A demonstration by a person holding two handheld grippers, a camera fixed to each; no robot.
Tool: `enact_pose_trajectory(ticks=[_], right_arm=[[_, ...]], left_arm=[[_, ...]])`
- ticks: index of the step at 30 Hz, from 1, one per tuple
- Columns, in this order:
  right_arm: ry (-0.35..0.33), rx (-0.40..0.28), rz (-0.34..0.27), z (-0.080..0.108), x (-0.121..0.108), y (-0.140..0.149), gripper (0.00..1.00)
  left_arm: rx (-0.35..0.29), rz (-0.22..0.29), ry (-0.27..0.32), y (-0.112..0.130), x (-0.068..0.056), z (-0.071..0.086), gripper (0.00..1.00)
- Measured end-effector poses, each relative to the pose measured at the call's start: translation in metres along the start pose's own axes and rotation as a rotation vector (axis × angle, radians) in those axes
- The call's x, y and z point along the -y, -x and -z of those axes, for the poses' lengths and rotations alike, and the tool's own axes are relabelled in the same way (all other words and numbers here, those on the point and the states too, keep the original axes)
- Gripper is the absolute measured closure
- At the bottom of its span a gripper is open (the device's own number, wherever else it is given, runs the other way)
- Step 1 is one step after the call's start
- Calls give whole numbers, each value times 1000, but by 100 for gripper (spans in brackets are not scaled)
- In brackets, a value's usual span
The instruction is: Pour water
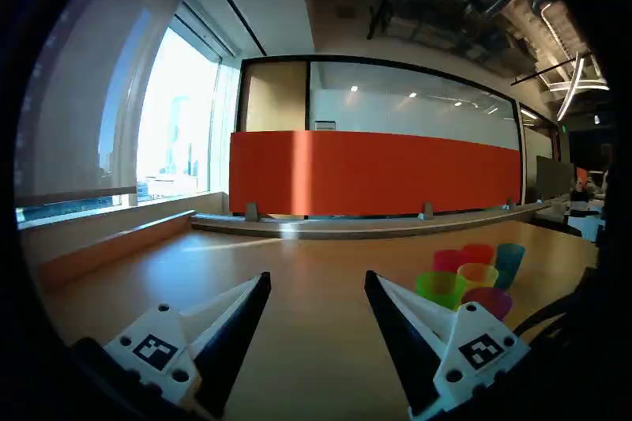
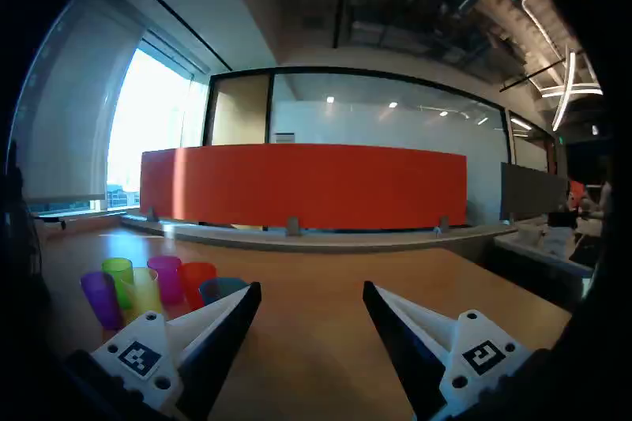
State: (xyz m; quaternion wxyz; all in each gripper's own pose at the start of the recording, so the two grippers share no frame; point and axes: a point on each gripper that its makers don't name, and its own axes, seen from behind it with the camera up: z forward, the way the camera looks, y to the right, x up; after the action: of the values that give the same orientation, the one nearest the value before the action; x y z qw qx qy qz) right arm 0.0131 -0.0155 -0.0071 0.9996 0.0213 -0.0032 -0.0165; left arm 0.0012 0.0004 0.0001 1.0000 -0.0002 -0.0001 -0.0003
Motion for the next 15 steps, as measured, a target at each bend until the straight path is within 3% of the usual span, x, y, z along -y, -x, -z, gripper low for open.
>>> enact_pose_trajectory(ticks=[8, 15], right_arm=[[-23, 10, 30, -4, 9, -23, 0], [-39, 23, 6, -6, 14, -50, 0]], left_arm=[[-9, -5, 15, -24, -5, -2, 12], [-23, -15, 39, -56, -14, -6, 12]])
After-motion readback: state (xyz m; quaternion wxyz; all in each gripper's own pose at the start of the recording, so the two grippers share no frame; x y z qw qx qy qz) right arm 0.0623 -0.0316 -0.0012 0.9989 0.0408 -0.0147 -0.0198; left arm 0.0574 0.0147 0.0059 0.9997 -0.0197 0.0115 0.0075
